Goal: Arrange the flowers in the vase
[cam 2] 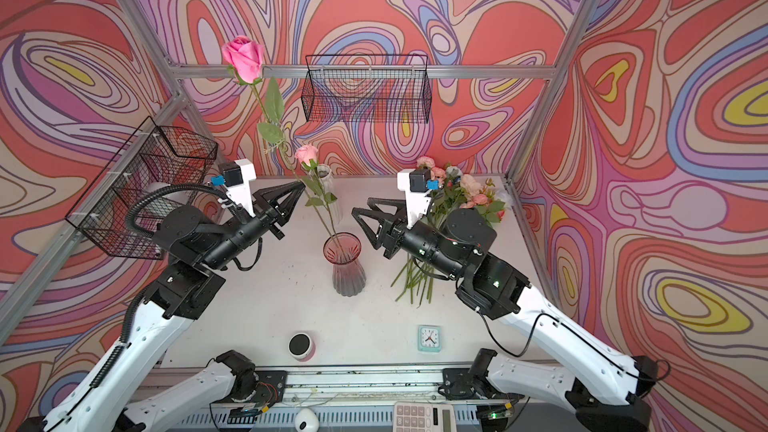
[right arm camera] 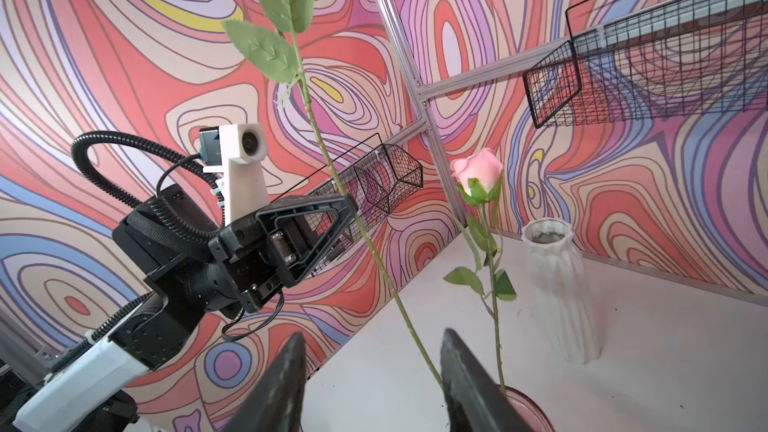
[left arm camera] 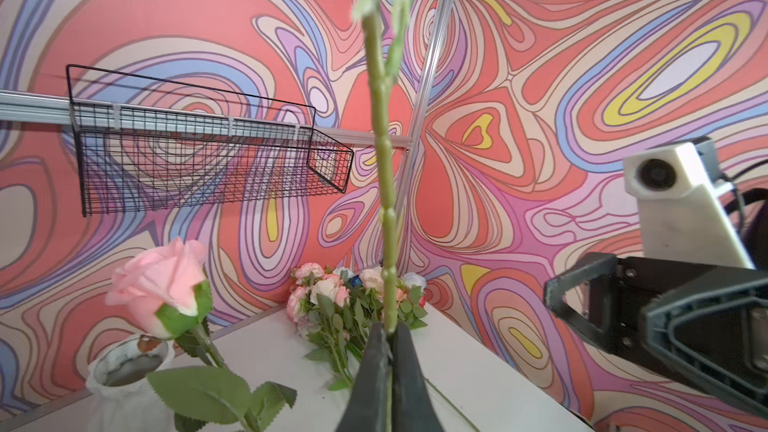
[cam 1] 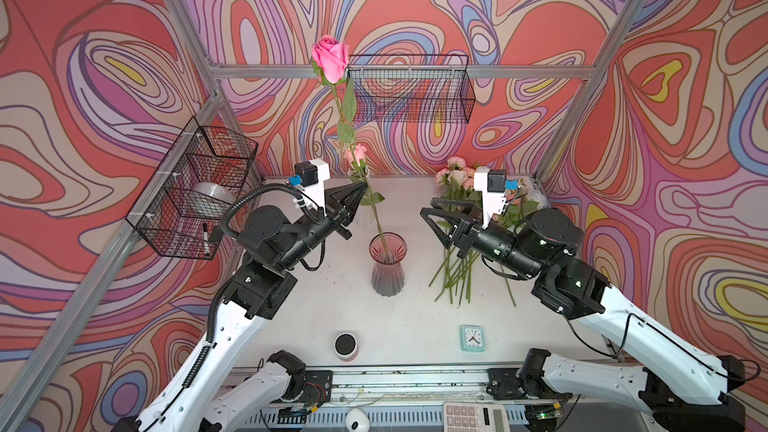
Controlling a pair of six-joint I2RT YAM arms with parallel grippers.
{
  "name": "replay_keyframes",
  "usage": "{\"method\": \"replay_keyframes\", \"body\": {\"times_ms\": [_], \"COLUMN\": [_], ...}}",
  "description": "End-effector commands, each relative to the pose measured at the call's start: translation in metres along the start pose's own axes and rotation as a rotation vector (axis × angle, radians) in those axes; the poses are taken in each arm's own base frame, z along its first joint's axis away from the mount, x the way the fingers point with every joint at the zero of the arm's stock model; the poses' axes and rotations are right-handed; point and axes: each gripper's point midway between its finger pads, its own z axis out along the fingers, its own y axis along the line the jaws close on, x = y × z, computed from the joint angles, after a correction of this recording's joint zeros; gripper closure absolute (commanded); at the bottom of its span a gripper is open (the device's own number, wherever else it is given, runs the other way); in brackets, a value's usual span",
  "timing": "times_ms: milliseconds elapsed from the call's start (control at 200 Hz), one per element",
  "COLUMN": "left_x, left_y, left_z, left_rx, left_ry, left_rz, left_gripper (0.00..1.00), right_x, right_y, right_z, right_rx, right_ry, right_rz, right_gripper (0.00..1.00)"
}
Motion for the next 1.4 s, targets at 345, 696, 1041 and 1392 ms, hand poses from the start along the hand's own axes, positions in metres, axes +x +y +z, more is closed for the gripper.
{"method": "replay_keyframes", "body": {"times_ms": [345, 696, 1041, 1392], "left_x": [0.092, 0.161, 0.156, 0.140], "left_y": [0.040, 0.053, 0.046, 0.030], "left_z": [0.002, -0.024, -0.037, -0.078], "left_rx": [-0.130, -0.242, -0.251, -0.225], "left_ry": [0.023, 0.131, 0.183, 0.135], "left_rz": [-0.068, -0.193, -0.276, -0.389], "left_gripper": [1.00, 0.96, 0.41, 0.19], "right_x": [0.021, 0.043, 0.069, 0.138], "right_y": [-0.019, -0.036, -0.065, -0.220], "right_z": [-0.002, 0.002, 0.004, -0.018], "right_rx": [0.072, 0.126, 0.259, 0.618], "right_ry": [0.035, 0.074, 0.142, 0.282], "right_rz": [-0.016, -0.009, 0.010, 0.277], "right_gripper": [0.47, 0.47, 0.40, 0.41]}}
